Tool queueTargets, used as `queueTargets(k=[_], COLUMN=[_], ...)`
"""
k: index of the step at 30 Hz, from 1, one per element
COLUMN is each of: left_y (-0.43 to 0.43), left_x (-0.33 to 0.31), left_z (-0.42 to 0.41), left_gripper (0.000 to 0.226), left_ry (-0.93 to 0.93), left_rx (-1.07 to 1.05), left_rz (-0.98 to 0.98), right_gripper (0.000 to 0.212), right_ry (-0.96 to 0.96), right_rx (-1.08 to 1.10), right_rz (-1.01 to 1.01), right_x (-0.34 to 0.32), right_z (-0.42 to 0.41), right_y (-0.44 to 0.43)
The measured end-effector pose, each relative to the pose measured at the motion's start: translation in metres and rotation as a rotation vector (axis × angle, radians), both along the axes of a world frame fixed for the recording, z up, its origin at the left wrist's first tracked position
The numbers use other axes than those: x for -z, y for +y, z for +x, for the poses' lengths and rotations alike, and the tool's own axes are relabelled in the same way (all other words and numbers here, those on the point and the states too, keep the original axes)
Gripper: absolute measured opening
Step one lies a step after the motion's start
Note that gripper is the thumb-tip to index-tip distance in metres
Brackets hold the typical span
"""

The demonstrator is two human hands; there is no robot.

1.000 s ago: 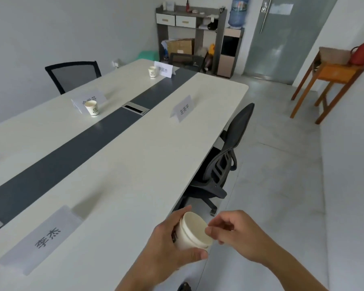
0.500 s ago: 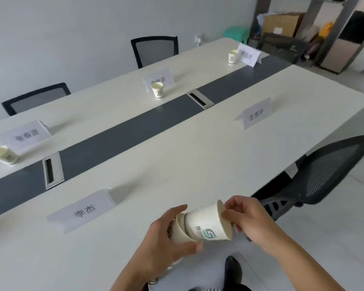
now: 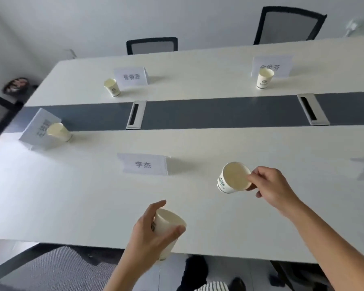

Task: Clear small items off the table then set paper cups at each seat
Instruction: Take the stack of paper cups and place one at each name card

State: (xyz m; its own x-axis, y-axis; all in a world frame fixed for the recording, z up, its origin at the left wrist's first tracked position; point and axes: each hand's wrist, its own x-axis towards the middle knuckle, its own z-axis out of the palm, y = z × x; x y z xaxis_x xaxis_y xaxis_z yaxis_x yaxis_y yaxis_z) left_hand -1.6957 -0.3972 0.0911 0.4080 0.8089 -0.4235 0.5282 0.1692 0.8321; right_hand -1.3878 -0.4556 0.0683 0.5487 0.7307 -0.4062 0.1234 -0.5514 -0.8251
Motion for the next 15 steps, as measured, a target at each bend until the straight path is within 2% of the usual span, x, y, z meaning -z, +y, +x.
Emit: queueTargets(k=[9, 15], left_y=[0.092, 0.151], left_x=[0.013, 0.028], left_z=[-0.02, -0.032], left_gripper=[0.076, 0.076], left_ry=[-0.053, -0.066], left_rx=[-0.173, -0.231], left_rz=[-0.002, -0.06], right_gripper=[0.02, 0.021], right_ry=[-0.061, -0.116], right_rx=[-0.203, -0.248], right_rz=[-0.025, -0.128], right_x=[0.018, 0.065], right_z=[-0.03, -0.053], right_y=[0.201, 0.302])
